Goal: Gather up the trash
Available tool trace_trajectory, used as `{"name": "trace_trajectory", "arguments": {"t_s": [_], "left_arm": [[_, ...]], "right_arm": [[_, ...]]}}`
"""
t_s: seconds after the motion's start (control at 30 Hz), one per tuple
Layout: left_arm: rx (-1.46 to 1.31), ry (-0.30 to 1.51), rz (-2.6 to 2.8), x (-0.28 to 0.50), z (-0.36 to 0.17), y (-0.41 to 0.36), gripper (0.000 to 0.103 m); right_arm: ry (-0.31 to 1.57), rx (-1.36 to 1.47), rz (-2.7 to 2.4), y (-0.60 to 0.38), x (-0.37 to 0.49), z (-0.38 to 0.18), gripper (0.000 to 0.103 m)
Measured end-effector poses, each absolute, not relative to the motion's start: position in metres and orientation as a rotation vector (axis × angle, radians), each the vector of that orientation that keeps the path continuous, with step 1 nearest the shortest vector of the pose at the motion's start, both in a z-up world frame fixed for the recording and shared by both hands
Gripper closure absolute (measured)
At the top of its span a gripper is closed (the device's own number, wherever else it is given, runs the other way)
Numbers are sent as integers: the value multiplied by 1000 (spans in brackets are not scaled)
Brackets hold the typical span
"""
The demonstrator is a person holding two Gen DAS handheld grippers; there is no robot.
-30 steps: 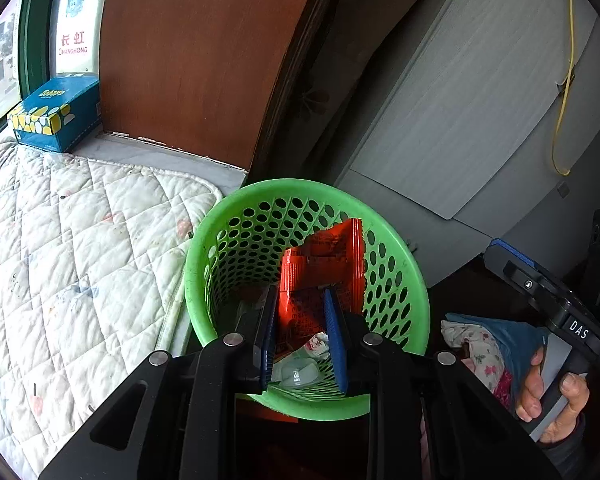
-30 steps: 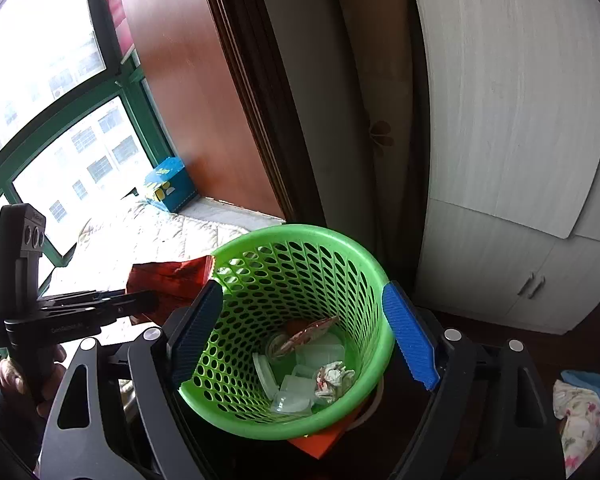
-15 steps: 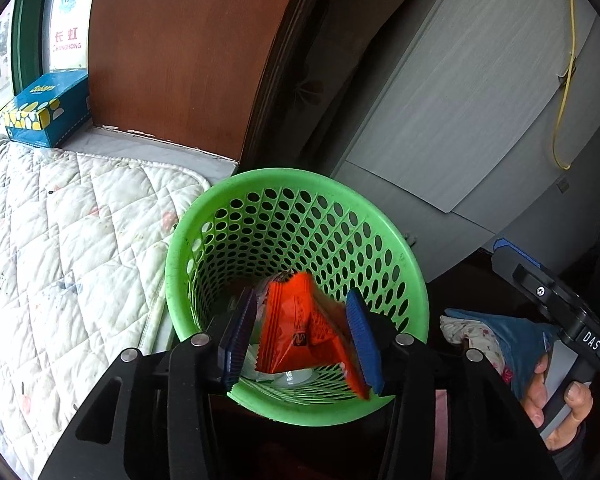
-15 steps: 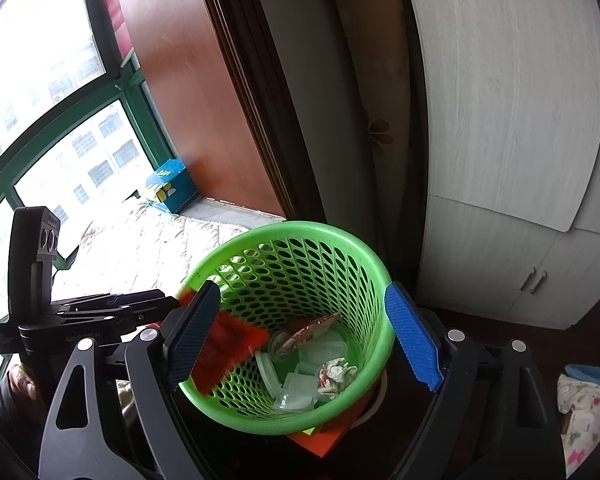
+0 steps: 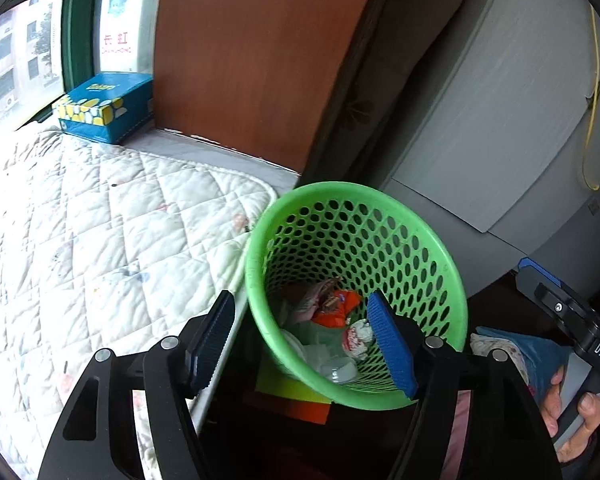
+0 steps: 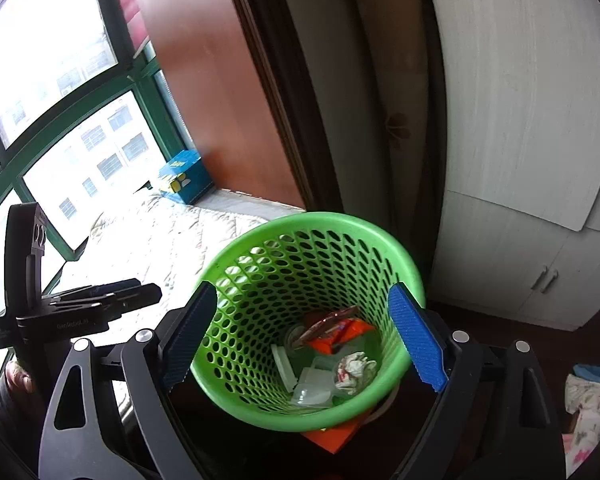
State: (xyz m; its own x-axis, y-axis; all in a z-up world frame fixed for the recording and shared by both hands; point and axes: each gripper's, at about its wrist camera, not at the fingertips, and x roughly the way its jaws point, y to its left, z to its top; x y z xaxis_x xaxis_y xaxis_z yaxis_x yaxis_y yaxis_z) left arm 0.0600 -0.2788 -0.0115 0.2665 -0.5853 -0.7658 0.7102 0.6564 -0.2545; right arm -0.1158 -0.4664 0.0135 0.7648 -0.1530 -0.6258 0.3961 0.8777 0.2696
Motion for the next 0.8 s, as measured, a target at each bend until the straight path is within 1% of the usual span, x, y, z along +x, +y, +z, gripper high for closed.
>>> {"name": "trace_trajectory", "arguments": {"t_s": [0.1,0.17,0.2,0.27,0.33,0.47,0.73,0.8], "left_arm": [[145,946,-826,66,-8,-262,36],[145,929,-785,68,-5,-250,34],[143,923,-768,69,-4,-244,32],[135,912,-728,72,-2,-232,23],[132,892,-693,74,1,-220,22],[120,867,-628,79,7,-193,16],[134,830,-490,85,17,-150,11],[140,822,-462,85,18,-141,10]], "right_arm": [[643,401,-278,-456,-107,13,15],[646,396,-256,-449,-101,13,14],[648,390,-246,-444,-98,13,14],[653,379,-224,-437,-91,14,13],[660,369,-196,-429,-84,15,12],[674,330,-156,-407,-69,17,11],[695,317,-77,-376,-44,17,10],[700,303,-66,-368,-39,18,8]]}}
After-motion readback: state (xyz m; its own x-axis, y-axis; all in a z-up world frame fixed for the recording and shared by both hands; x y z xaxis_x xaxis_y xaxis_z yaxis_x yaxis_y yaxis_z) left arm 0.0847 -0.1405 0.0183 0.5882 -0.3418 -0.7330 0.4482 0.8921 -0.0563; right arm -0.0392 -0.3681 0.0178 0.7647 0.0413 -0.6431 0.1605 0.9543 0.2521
